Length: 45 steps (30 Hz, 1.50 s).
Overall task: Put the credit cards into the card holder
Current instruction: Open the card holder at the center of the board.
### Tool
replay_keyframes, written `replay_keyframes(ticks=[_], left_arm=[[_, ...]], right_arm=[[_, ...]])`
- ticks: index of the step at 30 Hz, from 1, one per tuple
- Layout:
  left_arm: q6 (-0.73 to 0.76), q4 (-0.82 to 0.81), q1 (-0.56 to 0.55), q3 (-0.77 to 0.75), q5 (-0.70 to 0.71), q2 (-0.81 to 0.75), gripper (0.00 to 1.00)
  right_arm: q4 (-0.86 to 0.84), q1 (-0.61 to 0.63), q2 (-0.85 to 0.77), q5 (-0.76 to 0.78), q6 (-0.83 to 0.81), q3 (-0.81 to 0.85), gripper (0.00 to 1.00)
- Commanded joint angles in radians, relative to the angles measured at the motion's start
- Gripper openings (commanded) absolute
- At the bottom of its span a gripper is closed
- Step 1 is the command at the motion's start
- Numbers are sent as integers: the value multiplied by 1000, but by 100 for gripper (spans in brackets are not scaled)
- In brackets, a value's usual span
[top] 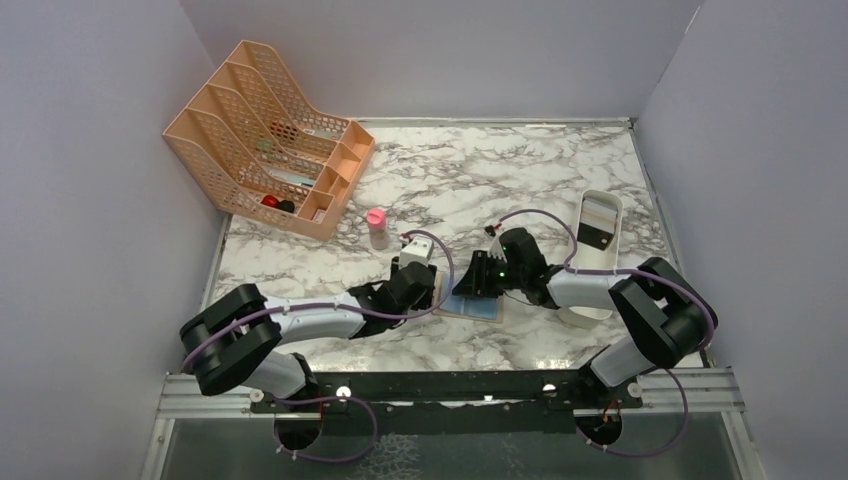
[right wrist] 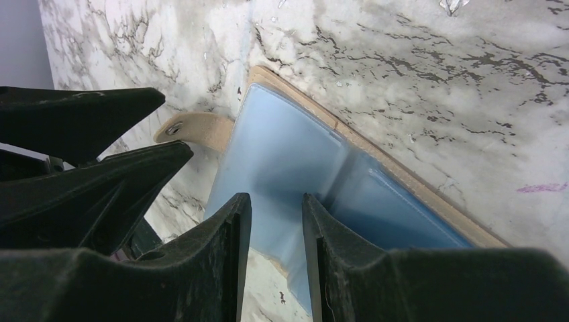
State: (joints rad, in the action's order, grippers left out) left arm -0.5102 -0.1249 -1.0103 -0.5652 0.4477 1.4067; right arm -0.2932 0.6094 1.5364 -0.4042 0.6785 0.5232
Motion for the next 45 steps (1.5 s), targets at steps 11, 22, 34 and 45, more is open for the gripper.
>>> replay_keyframes(ticks=[11, 22, 34, 45], left_arm=[[-43, -208, -4, 96, -159, -124, 53], [-55, -82, -4, 18, -140, 3, 55], [-73, -43, -4, 5, -133, 97, 33], [-83, -34, -4, -2, -251, 72, 45]], right_arm=[[151, 28, 86, 80, -20, 78, 36], [235, 55, 72, 176, -70, 115, 30], [513, 50, -91, 364, -163, 282, 46], [680, -28, -193, 532, -273, 447, 50]])
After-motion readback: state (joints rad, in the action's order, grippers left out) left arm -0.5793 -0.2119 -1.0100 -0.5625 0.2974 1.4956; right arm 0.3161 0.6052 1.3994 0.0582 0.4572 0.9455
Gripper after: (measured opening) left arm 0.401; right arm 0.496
